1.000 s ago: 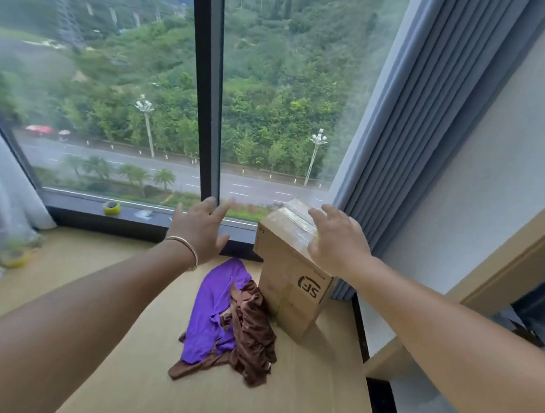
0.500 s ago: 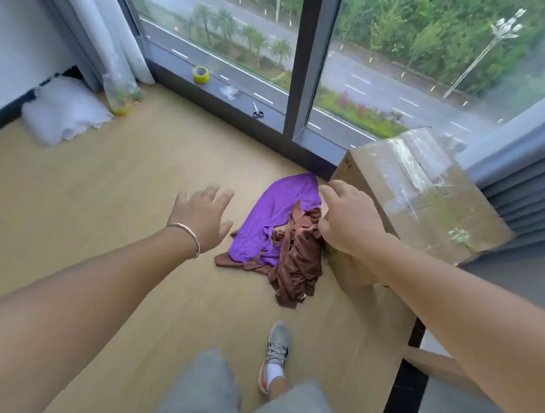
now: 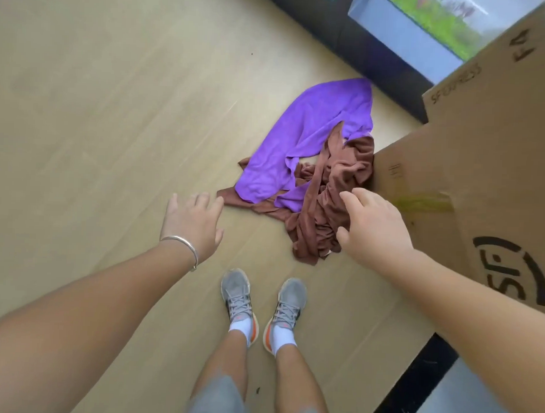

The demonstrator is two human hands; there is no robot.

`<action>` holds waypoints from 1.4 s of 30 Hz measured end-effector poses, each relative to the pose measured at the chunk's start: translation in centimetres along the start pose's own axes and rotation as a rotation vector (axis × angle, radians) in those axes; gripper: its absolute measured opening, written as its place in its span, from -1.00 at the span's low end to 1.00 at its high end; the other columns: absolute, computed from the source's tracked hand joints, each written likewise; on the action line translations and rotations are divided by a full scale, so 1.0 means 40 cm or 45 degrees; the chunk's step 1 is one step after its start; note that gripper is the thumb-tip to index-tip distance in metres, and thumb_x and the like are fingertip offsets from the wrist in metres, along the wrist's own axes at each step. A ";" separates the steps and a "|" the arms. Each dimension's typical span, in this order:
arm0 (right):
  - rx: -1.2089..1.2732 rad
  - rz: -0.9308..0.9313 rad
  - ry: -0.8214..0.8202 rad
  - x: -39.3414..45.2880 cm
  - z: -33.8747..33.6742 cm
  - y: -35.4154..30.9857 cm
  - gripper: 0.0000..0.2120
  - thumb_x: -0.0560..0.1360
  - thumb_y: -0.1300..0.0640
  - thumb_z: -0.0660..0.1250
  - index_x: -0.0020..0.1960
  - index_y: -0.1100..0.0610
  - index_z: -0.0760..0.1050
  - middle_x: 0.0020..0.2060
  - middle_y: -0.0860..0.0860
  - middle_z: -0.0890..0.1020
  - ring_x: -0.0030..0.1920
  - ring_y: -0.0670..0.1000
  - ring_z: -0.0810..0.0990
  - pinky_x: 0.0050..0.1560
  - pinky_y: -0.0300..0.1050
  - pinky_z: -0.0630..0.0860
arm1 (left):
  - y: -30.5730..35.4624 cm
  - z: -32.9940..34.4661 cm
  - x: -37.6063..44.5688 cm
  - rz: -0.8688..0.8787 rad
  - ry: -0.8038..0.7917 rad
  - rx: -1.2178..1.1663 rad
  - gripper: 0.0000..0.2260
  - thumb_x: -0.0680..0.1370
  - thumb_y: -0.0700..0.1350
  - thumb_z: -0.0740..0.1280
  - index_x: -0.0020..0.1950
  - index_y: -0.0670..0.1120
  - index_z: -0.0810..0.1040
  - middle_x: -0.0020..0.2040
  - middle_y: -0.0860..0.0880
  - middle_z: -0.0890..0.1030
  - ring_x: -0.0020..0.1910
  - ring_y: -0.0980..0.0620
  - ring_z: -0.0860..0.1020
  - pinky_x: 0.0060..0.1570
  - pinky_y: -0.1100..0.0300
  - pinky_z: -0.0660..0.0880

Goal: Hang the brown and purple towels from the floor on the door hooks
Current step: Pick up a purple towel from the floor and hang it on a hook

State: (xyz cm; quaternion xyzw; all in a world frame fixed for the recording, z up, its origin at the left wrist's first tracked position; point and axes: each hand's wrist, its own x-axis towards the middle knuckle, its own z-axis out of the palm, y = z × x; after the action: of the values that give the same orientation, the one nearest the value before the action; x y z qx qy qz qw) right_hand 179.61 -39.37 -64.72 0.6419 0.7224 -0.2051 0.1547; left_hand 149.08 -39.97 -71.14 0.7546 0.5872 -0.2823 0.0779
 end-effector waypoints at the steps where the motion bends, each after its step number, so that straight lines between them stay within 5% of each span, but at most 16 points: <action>1: 0.003 -0.004 -0.011 0.031 0.046 -0.003 -0.45 0.40 0.06 0.33 0.37 0.13 0.36 0.31 0.09 0.42 0.34 0.13 0.35 0.30 0.08 0.34 | 0.007 0.052 0.028 0.006 -0.023 0.008 -0.43 0.55 0.20 0.15 0.51 0.04 0.17 0.44 -0.06 0.29 0.40 -0.02 0.28 0.39 -0.17 0.11; 17: -0.075 -0.314 -0.105 0.549 0.777 -0.149 -0.34 0.47 -0.09 0.26 0.48 0.15 0.19 0.44 0.08 0.27 0.47 0.09 0.17 0.42 0.10 0.16 | 0.048 0.730 0.550 0.105 0.029 -0.066 -0.51 0.60 0.06 0.20 0.52 0.10 0.19 0.49 -0.09 0.22 0.47 -0.05 0.16 0.40 -0.24 0.06; 22: -0.121 -0.369 -0.092 0.735 0.923 -0.203 -0.34 0.57 -0.21 0.11 0.52 0.14 0.10 0.52 0.10 0.14 0.53 0.08 0.00 0.47 0.11 0.06 | 0.023 0.831 0.748 0.364 0.085 0.075 -0.46 0.60 0.17 0.13 0.54 0.16 0.06 0.56 -0.05 0.08 0.53 -0.02 0.02 0.44 -0.17 0.02; 36: -0.342 -0.351 -0.007 0.888 1.132 -0.297 -0.28 0.61 -0.20 -0.01 0.55 0.24 -0.15 0.55 0.18 -0.09 0.55 0.16 -0.13 0.47 0.26 -0.06 | -0.009 0.918 0.869 0.334 0.066 0.000 -0.40 0.58 0.22 0.13 0.56 0.15 -0.01 0.58 -0.05 -0.03 0.54 -0.02 -0.06 0.46 -0.16 -0.01; 42: -0.136 -0.366 0.043 0.849 0.980 -0.267 -0.53 0.66 -0.09 -0.06 0.52 0.05 0.13 0.54 0.10 0.15 0.54 0.12 0.03 0.46 0.18 0.04 | 0.018 0.856 0.793 0.237 0.022 -0.231 -0.34 0.54 0.26 0.16 0.56 0.11 0.00 0.58 -0.06 0.00 0.54 -0.02 -0.01 0.47 -0.12 0.02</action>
State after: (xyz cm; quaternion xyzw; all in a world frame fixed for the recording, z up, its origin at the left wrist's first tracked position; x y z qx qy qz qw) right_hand 163.13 -30.39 -114.24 0.5261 0.8193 -0.1756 0.1454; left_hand 143.07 -28.86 -116.06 0.7981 0.5383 -0.2131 0.1667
